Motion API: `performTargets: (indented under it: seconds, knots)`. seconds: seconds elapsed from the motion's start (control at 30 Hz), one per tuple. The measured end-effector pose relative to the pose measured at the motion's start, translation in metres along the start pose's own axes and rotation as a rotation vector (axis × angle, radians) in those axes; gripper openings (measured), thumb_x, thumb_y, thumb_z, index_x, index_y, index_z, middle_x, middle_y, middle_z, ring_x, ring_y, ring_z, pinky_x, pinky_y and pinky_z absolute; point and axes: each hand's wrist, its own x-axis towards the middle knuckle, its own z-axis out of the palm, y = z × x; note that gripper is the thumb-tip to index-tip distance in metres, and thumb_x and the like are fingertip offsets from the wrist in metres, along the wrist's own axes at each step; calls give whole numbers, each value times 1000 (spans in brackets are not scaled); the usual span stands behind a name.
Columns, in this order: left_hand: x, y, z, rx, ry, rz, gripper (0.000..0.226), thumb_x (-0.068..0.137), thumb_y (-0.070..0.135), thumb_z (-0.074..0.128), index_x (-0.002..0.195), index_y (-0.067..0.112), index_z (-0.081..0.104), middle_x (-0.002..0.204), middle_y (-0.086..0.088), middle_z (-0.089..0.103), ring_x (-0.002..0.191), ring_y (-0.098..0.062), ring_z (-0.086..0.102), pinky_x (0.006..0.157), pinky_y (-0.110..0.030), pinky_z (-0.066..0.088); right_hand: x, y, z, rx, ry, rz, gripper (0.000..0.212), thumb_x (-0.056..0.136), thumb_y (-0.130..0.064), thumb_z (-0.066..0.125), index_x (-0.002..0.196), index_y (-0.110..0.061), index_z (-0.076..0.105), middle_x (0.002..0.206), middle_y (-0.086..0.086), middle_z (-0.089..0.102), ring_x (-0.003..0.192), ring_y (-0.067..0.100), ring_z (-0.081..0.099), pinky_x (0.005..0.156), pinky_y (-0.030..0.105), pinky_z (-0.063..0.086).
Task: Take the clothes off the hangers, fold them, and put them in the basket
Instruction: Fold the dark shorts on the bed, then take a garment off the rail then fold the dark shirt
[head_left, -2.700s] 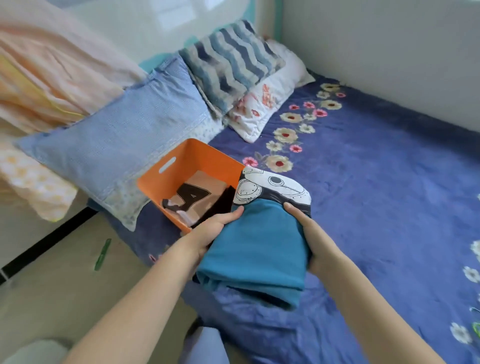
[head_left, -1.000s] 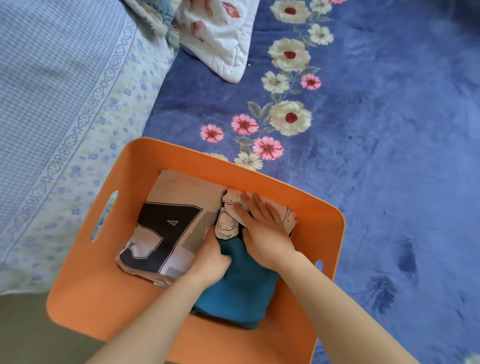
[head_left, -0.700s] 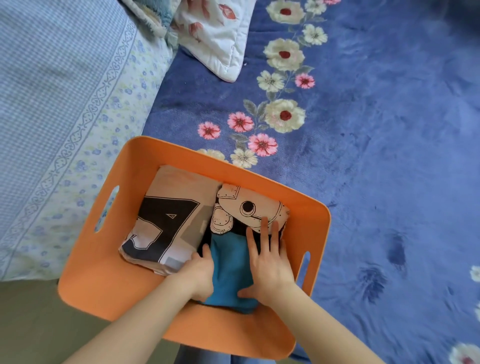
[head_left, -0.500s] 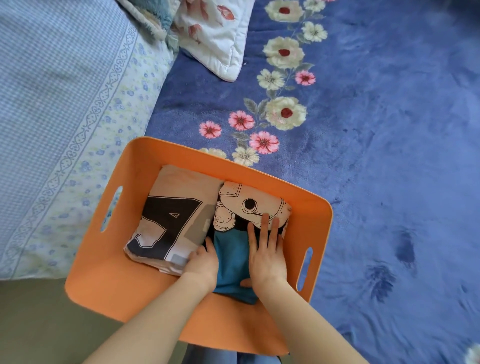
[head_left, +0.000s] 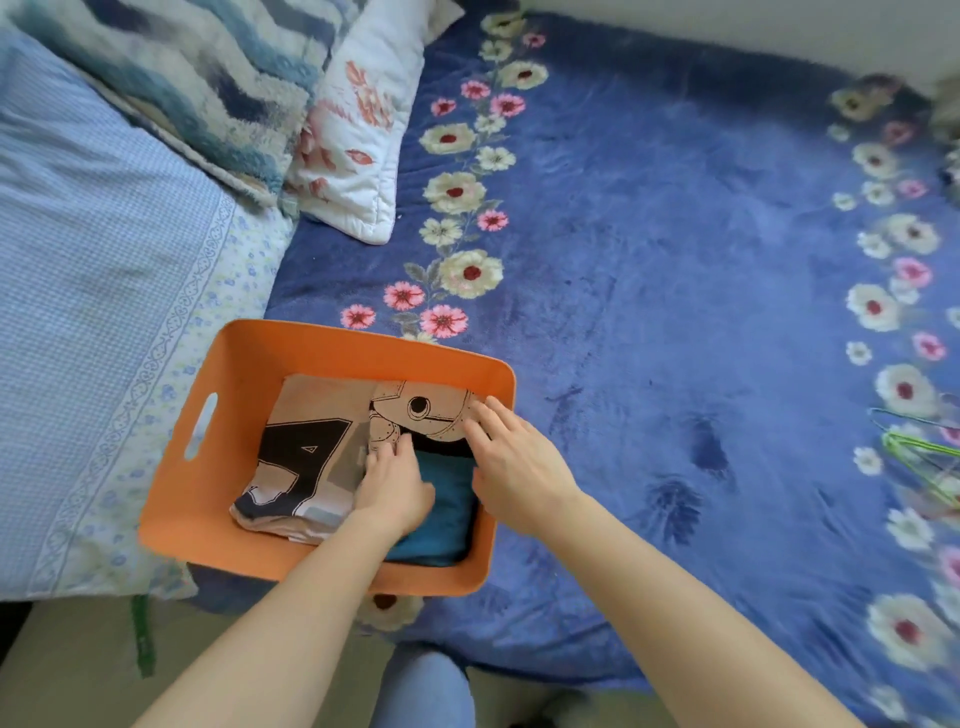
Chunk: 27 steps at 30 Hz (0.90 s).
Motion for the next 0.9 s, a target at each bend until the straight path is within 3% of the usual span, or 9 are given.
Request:
performTargets:
  seconds: [0.07, 0.17, 0.27, 0.53, 0.9]
  knots:
    - [-25, 40, -10, -44, 160, 68, 64, 91, 18, 55, 147, 12, 26, 143, -13, 36, 134, -31, 31, 107, -40, 31, -40, 19, -22, -11, 31, 21, 36, 59, -7, 70, 95, -6, 63, 106, 11, 64, 107, 32, 62, 80, 34, 53]
    - [-74, 107, -5, -62, 291, 207, 57, 90, 13, 53, 143, 10, 33, 139, -14, 38, 129, -32, 34, 104, -38, 31, -123, 58, -49, -71, -13, 134, 37, 78, -8, 58, 115, -4, 55, 125, 13, 54, 124, 32, 48, 93, 37, 45]
    - [-124, 174, 28, 40, 249, 319, 53, 90, 16, 52, 141, 10, 37, 139, -14, 38, 129, -32, 33, 105, -36, 30, -212, 96, -64, -86, -25, 276, 37, 86, -12, 50, 122, -7, 47, 132, 9, 46, 130, 28, 39, 93, 35, 37]
    - [-270, 367, 160, 339, 55, 729, 44, 93, 25, 51, 134, 11, 45, 137, -13, 37, 131, -32, 30, 103, -40, 37, -475, 196, -99, -85, -56, 702, 40, 91, -23, 50, 130, -12, 44, 134, 6, 45, 129, 27, 41, 96, 38, 38]
    - [-404, 619, 256, 533, 126, 1251, 46, 87, 27, 59, 129, 12, 50, 137, -13, 41, 131, -34, 33, 103, -40, 39, -719, 316, -158, -41, 142, 1179, 52, 95, -35, 47, 141, -13, 37, 144, 7, 40, 134, 25, 36, 105, 38, 35]
